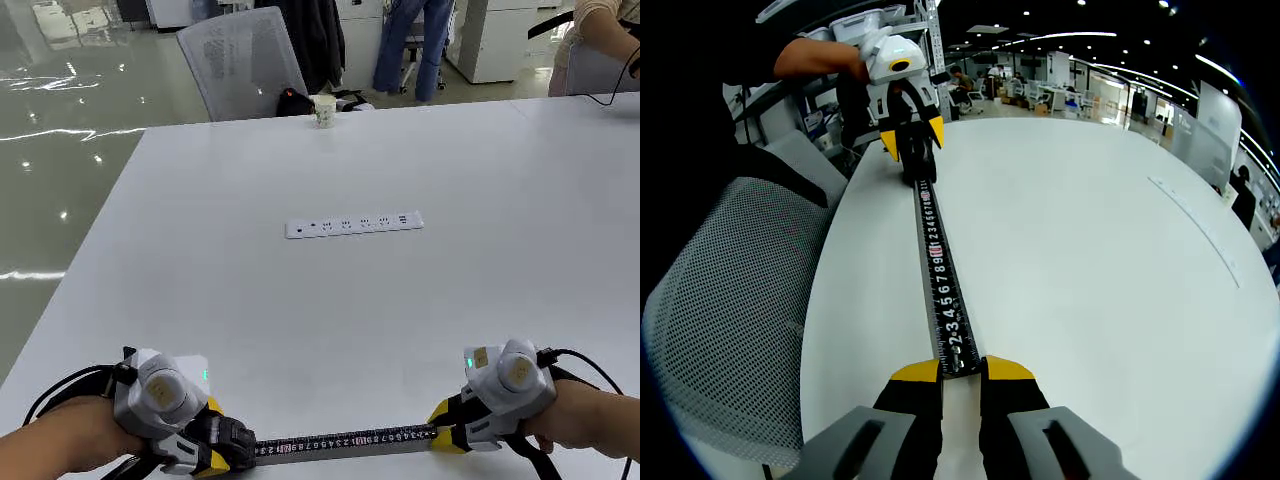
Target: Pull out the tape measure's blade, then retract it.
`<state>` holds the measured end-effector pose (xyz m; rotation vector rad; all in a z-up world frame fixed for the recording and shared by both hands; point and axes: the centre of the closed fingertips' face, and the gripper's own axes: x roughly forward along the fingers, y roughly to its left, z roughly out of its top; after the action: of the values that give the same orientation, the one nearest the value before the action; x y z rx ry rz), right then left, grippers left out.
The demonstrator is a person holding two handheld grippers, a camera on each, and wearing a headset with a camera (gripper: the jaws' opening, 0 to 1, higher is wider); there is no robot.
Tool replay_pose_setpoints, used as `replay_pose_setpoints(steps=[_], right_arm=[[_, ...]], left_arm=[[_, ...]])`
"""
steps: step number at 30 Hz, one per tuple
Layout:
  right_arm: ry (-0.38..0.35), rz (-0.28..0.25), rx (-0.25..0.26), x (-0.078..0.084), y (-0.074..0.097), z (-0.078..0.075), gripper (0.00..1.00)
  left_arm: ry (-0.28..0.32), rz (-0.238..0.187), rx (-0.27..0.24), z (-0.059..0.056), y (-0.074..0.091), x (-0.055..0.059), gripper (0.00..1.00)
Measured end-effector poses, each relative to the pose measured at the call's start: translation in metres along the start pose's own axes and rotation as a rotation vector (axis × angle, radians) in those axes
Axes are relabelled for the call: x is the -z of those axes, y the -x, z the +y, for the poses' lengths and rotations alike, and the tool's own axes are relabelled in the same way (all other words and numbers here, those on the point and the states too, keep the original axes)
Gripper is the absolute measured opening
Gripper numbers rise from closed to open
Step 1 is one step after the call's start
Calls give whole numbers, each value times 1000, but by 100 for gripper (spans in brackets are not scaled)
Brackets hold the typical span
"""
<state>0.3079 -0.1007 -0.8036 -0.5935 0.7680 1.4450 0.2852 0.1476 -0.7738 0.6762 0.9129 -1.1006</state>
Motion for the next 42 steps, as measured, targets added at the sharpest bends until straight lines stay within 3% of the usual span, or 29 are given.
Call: replay_pose_setpoints(steps=[5,8,13,21,25,38,42], right_arm=[[10,6,-1,1,-1,0,10],[17,13,-2,-1,-2,0,11],[36,41,-9,0,-2,1,12],[88,92,-16,0,-2,1,12],[112,111,-20,1,-1,1,13],[137,103,-8,-7,5,0,12],[126,90,4,-12,9,1,15]], left_arm=[[7,-9,0,0,0,-1,32],[-36,9,-6,-1,-1,-2,32],[-22,-21,-21,1,0,-1,33],[-32,-17,-20,2,0,-2,33],[-20,-25,-10,3,5,-4,33],[7,-40,-17,6,13,-8,37],[65,-66,-51,12,18,-16,44]])
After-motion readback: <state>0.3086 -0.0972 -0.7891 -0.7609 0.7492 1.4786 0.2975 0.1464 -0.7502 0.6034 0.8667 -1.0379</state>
